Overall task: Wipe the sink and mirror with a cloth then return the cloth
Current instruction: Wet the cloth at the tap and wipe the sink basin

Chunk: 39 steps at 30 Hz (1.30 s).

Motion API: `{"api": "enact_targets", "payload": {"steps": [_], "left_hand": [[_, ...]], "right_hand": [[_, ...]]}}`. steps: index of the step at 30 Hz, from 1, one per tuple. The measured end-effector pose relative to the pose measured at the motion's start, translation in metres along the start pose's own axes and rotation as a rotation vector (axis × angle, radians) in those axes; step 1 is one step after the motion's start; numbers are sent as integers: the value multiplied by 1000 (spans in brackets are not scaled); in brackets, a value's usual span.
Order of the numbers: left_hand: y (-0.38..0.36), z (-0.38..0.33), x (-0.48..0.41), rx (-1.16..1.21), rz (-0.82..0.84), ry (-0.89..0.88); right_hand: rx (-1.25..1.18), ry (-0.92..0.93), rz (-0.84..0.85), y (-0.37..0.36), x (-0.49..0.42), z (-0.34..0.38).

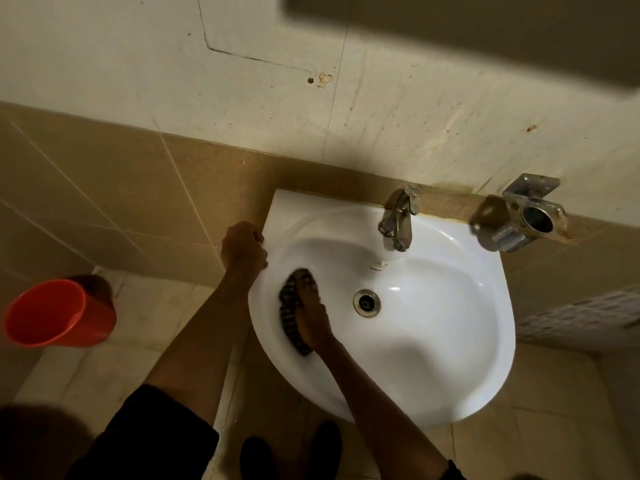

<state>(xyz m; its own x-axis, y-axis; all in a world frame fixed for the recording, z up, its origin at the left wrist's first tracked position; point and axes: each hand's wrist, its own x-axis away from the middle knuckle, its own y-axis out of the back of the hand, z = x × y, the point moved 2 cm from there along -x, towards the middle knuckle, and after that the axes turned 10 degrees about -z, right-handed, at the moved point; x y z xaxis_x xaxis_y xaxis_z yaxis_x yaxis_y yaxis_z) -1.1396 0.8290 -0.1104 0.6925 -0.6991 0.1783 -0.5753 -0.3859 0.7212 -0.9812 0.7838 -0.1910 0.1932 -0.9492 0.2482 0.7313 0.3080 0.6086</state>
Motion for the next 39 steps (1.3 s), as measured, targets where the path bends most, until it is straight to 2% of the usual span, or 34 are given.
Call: {"api": "enact_targets", "payload": {"steps": [2, 4, 6, 9, 11, 14, 17, 21, 25, 28, 30, 32, 34, 39], "left_hand": [[0, 1, -1, 9, -6, 0], [0, 1, 1, 0, 5, 4], [0, 2, 3, -21, 15, -13], [0, 2, 7, -38, 6, -24], [0, 0, 8, -53, 0, -24], [0, -2, 8, -68, -10, -27], [-1, -1, 7, -91, -22, -28], [-1, -1, 7, -133, -18, -64], [5, -1, 14, -170, 14, -128], [9, -1, 34, -103, -9, -277], [17, -13, 58, 7, 5, -334], [26, -31, 88, 111, 157, -343], [35, -50, 118, 201, 350, -368], [48, -95, 180, 421, 583, -522]], "right_hand": [[22, 98, 133, 6, 28, -3], [142, 131, 249, 30, 49, -34], [382, 132, 247, 73, 55, -86], [732, 1, 83, 151, 33, -155], [949, 8, -64, 184, 14, -173], [1025, -21, -132, 183, 3, -167], [758, -50, -95, 137, 10, -145], [464, -4, 209, 69, 35, -76], [368, 125, 289, 53, 56, -41], [169, 135, 174, 74, 71, -36], [-97, 96, 5, 103, 74, -27], [-358, 37, -193, 140, 76, -5], [-564, -20, -309, 178, 84, 26], [-691, 25, -592, 234, 97, 73]]}}
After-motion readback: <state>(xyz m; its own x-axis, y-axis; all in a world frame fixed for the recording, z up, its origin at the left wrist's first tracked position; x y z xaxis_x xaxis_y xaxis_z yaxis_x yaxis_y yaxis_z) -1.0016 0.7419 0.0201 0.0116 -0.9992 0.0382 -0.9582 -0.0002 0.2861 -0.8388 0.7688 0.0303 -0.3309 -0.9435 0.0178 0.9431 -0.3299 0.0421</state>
